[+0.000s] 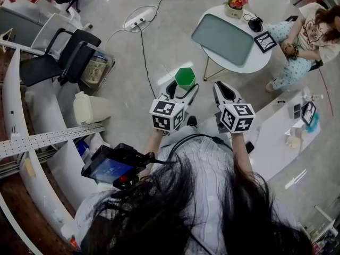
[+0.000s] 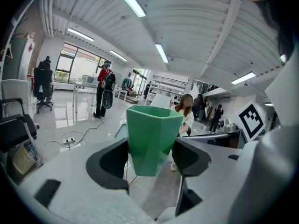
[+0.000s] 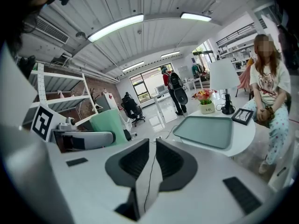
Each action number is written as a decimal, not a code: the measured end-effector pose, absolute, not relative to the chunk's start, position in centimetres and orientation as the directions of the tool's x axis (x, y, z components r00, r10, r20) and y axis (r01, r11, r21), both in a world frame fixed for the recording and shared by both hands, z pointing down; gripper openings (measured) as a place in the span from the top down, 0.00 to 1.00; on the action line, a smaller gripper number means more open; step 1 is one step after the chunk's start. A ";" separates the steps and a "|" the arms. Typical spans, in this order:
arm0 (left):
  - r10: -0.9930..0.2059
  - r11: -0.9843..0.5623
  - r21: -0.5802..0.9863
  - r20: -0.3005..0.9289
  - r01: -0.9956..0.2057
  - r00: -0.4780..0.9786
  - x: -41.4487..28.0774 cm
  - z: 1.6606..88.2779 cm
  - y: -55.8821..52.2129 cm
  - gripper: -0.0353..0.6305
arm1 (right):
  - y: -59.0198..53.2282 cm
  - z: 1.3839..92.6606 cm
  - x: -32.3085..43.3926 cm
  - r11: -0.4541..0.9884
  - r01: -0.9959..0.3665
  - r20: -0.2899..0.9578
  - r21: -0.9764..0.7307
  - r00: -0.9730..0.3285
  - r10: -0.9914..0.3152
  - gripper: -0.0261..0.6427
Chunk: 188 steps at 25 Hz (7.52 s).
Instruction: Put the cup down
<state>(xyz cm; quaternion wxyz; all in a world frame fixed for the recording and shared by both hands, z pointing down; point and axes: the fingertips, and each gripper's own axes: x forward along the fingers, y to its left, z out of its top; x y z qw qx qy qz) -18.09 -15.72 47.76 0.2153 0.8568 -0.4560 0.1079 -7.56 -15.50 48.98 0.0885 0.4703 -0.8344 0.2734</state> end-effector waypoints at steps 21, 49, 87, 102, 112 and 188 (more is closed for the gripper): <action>-0.743 -0.437 0.283 0.421 -0.854 0.520 -16.1 49.9 -24.2 0.49 | -25.5 51.0 -4.8 0.410 -0.818 0.430 -0.404 -0.565 -0.704 0.86; -0.601 -0.606 0.214 0.507 -0.766 0.618 -2.7 54.7 -37.3 0.49 | -34.6 56.2 5.5 0.294 -0.844 0.530 -0.449 -0.517 -0.673 0.86; -0.508 -0.635 0.200 0.620 -0.746 0.599 4.9 68.5 -45.6 0.49 | -37.2 61.0 11.1 0.149 -0.863 0.600 -0.482 -0.450 -0.662 0.86; -0.447 -0.709 0.123 0.684 -0.695 0.576 4.2 71.5 -43.2 0.49 | -36.9 60.4 10.2 0.166 -0.867 0.599 -0.471 -0.452 -0.661 0.86; -0.415 -0.687 0.160 0.714 -0.709 0.563 2.5 71.0 -41.6 0.49 | -36.5 59.8 9.1 0.184 -0.864 0.587 -0.468 -0.460 -0.666 0.86; -0.622 -0.588 0.241 0.475 -0.772 0.622 -12.8 52.2 -10.9 0.89 | -9.6 51.2 -4.5 0.379 -0.845 0.459 -0.377 -0.526 -0.716 0.86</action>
